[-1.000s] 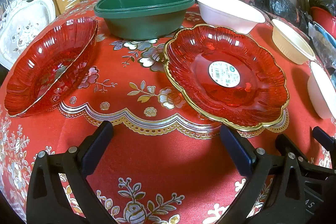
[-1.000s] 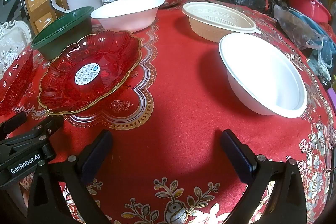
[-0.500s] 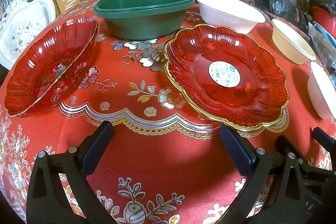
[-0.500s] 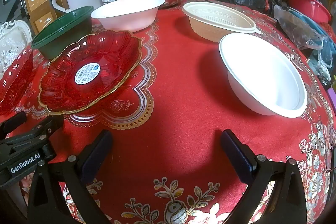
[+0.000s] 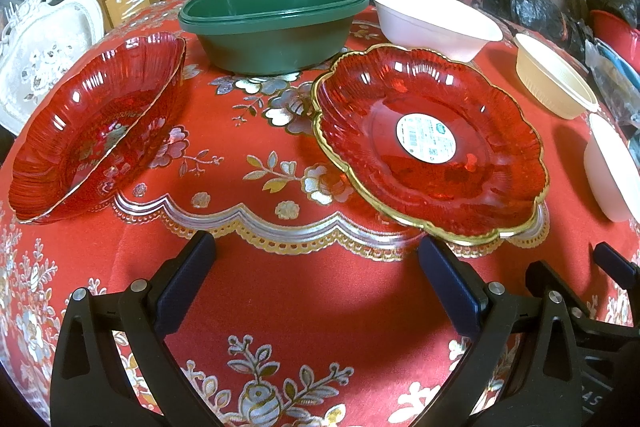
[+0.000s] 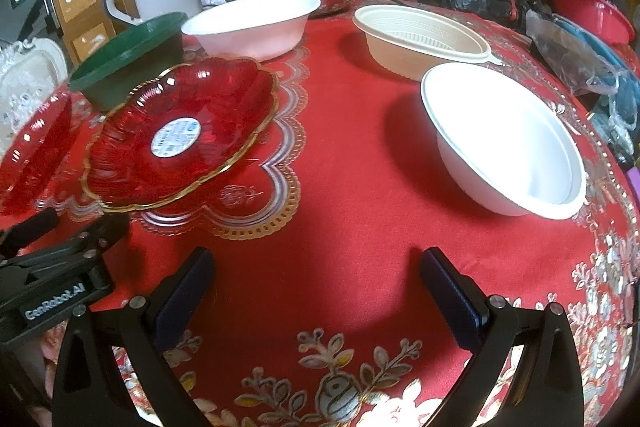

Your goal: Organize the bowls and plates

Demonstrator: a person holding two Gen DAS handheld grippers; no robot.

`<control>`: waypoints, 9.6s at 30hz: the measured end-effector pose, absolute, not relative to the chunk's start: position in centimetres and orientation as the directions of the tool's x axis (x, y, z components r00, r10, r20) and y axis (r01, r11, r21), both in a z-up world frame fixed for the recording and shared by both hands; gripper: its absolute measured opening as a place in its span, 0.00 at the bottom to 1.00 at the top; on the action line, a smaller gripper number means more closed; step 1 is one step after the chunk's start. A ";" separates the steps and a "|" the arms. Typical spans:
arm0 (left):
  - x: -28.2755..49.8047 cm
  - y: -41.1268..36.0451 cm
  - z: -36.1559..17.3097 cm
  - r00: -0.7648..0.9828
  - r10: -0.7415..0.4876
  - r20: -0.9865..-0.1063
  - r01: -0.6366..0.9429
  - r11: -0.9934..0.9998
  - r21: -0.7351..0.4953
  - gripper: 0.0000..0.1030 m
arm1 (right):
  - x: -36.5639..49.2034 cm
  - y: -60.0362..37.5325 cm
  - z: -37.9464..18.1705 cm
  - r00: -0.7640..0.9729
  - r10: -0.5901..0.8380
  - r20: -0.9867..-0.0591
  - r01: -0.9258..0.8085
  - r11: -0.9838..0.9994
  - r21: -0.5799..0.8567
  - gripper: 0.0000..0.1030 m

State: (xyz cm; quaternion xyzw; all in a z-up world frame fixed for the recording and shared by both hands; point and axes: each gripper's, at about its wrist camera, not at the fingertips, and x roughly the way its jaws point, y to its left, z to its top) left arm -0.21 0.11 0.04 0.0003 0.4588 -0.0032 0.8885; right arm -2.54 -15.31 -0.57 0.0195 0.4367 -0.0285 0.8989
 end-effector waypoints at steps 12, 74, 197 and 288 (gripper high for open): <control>-4.1 2.0 4.0 0.655 -0.008 -0.755 0.028 1.000 0.014 0.99 | -4.4 -14.0 3.0 0.683 0.023 -0.730 0.013 0.999 0.043 1.00; 5.8 25.5 1.7 0.503 0.112 -0.857 -0.269 0.963 -0.032 0.34 | 7.8 9.8 2.0 0.494 0.296 -0.818 -0.456 0.889 0.046 0.34; -3.9 10.6 10.2 0.739 0.028 -0.673 -0.087 0.995 -0.054 0.68 | -2.3 -7.3 5.9 0.614 0.355 -0.705 -0.272 0.934 0.233 0.67; 7.4 -2.4 2.2 0.579 0.031 -0.815 0.048 0.996 0.072 0.30 | 6.7 -12.2 1.2 0.609 0.156 -0.778 -0.210 0.977 0.032 0.44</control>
